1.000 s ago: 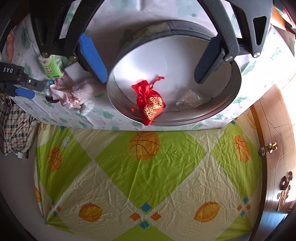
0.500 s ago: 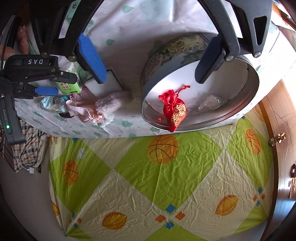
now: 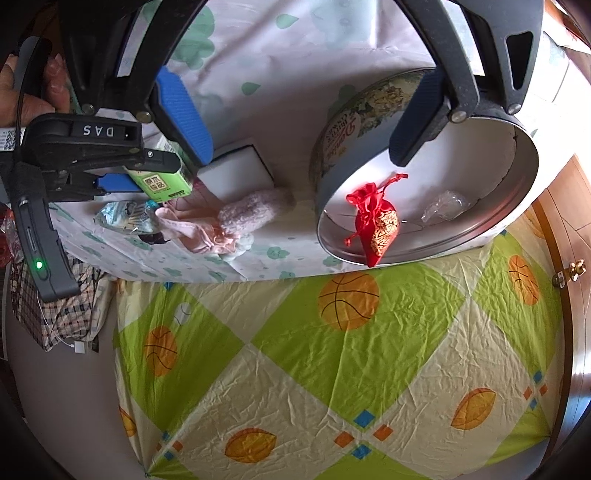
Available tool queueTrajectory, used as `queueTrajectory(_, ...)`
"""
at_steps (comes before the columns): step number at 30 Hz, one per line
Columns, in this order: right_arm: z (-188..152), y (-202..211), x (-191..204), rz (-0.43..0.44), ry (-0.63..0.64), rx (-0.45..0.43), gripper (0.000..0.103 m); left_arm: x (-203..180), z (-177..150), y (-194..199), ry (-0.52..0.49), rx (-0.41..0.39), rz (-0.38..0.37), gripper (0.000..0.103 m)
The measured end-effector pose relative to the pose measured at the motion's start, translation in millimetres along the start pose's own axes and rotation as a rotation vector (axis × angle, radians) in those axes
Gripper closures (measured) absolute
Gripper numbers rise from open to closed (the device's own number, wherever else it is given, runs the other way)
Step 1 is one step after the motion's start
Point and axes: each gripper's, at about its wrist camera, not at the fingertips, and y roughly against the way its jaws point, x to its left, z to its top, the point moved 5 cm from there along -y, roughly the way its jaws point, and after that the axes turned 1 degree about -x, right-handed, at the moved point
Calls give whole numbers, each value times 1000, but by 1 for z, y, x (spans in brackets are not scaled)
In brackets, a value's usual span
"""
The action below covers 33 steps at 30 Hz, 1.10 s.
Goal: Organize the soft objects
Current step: 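Grasp the white sponge with the left tool while the right tool grasps the green tissue pack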
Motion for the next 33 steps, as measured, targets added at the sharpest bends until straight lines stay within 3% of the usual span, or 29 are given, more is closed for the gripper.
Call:
queueTrajectory(11, 0, 17, -27, -56, -24, -55, 47, -23, -1, -13, -33, 56, -71, 7)
queueTrajectory(16, 2, 22, -45, -49, -60, -74, 47, -41, 1, -27, -42, 106, -113, 16)
queueTrajectory(21, 3, 25, -46, -26, -67, -96, 47, -57, 3, -51, -48, 189, -133, 26)
queueTrajectory(25, 2, 27, -45, -22, -63, -112, 47, -61, 3, -72, -15, 271, -150, 26)
queueTrajectory(31, 2, 29, -44, -20, -60, -124, 47, -64, 4, -88, -5, 312, -119, 26)
queueTrajectory(33, 2, 30, -44, -21, -58, -126, 47, -62, 7, -93, 3, 314, -104, 31)
